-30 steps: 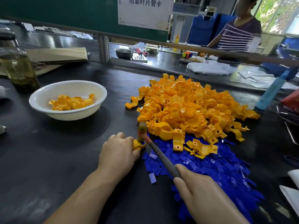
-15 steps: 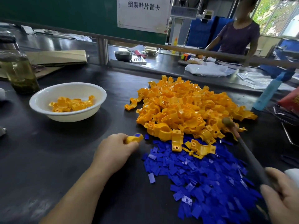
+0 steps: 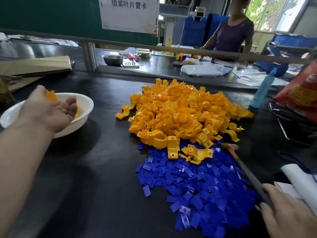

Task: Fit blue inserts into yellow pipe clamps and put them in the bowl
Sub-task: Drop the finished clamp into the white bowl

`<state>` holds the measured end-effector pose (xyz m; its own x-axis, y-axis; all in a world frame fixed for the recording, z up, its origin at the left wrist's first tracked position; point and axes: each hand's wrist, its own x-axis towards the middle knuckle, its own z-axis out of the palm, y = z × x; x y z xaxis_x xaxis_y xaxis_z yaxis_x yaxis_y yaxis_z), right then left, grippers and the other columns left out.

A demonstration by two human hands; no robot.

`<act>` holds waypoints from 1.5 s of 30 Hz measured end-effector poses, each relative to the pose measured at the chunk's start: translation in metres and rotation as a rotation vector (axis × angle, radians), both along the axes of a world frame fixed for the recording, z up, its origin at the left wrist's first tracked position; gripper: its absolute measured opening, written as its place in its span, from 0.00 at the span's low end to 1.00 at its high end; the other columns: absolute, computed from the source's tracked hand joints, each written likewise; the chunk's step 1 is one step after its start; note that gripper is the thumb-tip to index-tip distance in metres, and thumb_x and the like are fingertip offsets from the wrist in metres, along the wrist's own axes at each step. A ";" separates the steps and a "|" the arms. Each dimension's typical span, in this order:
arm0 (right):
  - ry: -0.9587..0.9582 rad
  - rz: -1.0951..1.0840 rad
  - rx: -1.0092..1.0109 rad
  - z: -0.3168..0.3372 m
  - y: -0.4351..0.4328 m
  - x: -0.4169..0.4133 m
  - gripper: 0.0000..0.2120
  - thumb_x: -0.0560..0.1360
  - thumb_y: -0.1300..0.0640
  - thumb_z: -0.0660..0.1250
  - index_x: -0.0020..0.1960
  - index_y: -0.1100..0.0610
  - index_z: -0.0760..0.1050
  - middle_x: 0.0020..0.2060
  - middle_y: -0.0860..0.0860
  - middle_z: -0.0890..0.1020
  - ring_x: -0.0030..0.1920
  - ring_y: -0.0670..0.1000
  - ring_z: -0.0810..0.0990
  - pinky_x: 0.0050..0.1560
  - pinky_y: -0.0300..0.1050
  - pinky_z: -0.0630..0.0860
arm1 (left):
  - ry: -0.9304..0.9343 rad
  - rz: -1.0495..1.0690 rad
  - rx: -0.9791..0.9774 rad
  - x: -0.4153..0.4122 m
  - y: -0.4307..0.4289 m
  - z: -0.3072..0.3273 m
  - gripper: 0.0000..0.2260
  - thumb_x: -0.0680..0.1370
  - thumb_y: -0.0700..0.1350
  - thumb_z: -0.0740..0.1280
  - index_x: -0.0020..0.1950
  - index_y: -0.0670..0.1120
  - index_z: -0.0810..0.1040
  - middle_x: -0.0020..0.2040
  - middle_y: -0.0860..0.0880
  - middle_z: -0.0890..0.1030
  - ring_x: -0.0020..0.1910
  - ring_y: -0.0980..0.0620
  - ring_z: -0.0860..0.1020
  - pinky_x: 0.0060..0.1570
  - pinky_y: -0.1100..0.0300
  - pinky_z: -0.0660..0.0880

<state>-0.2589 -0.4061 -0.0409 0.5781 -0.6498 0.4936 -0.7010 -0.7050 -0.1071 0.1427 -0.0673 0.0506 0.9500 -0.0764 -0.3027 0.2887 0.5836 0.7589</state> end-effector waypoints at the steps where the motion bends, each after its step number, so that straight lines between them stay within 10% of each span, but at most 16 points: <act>1: 0.044 0.033 -0.011 0.006 -0.001 0.001 0.16 0.64 0.56 0.61 0.45 0.62 0.80 0.31 0.61 0.79 0.30 0.64 0.79 0.34 0.57 0.76 | 0.000 0.029 -0.030 0.003 0.002 -0.003 0.30 0.79 0.65 0.53 0.65 0.39 0.68 0.55 0.44 0.81 0.46 0.53 0.82 0.36 0.64 0.77; 6: 0.162 0.230 0.019 0.035 0.012 0.026 0.19 0.59 0.59 0.80 0.49 0.56 0.82 0.41 0.54 0.82 0.38 0.59 0.80 0.36 0.53 0.77 | -0.063 -0.137 0.097 -0.037 -0.027 -0.015 0.20 0.81 0.58 0.57 0.56 0.44 0.77 0.45 0.50 0.83 0.32 0.57 0.82 0.31 0.66 0.76; 13: 0.335 0.475 0.107 0.038 0.029 0.131 0.30 0.76 0.45 0.63 0.74 0.44 0.55 0.72 0.49 0.62 0.71 0.54 0.61 0.67 0.54 0.65 | -0.184 -0.470 0.238 -0.134 -0.105 -0.028 0.09 0.80 0.47 0.65 0.50 0.42 0.81 0.36 0.48 0.83 0.30 0.55 0.79 0.28 0.64 0.77; 19: 0.328 0.449 0.051 0.026 0.020 0.139 0.27 0.77 0.49 0.61 0.73 0.45 0.56 0.62 0.49 0.74 0.60 0.54 0.71 0.59 0.52 0.71 | -0.199 -0.526 0.305 -0.159 -0.123 -0.053 0.10 0.79 0.46 0.67 0.55 0.42 0.82 0.40 0.46 0.83 0.35 0.53 0.80 0.35 0.60 0.77; 27: -0.102 0.506 0.303 0.025 0.008 0.121 0.09 0.78 0.54 0.63 0.56 0.46 0.77 0.50 0.39 0.77 0.47 0.33 0.72 0.42 0.21 0.66 | -0.405 -0.492 0.603 -0.172 -0.123 -0.064 0.06 0.79 0.46 0.66 0.51 0.53 0.82 0.43 0.51 0.86 0.37 0.55 0.82 0.38 0.58 0.77; 36: -0.529 0.631 1.073 0.046 0.020 0.110 0.14 0.76 0.42 0.60 0.44 0.49 0.80 0.30 0.54 0.81 0.27 0.50 0.76 0.28 0.38 0.74 | -0.587 -0.682 0.705 -0.193 -0.132 -0.066 0.13 0.71 0.56 0.70 0.55 0.60 0.79 0.48 0.61 0.84 0.44 0.60 0.83 0.38 0.68 0.78; 45: -0.242 0.949 1.427 0.049 0.051 0.112 0.12 0.79 0.47 0.59 0.49 0.53 0.78 0.36 0.54 0.83 0.33 0.53 0.83 0.29 0.41 0.77 | -0.370 -0.744 0.231 -0.187 -0.133 -0.068 0.12 0.71 0.51 0.71 0.51 0.48 0.85 0.49 0.45 0.84 0.42 0.49 0.81 0.37 0.60 0.79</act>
<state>-0.1469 -0.3555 0.0081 0.9926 -0.1211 0.0054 -0.0058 -0.0924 -0.9957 -0.0439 -0.2003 -0.0170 0.7176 -0.6931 -0.0678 0.2453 0.1603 0.9561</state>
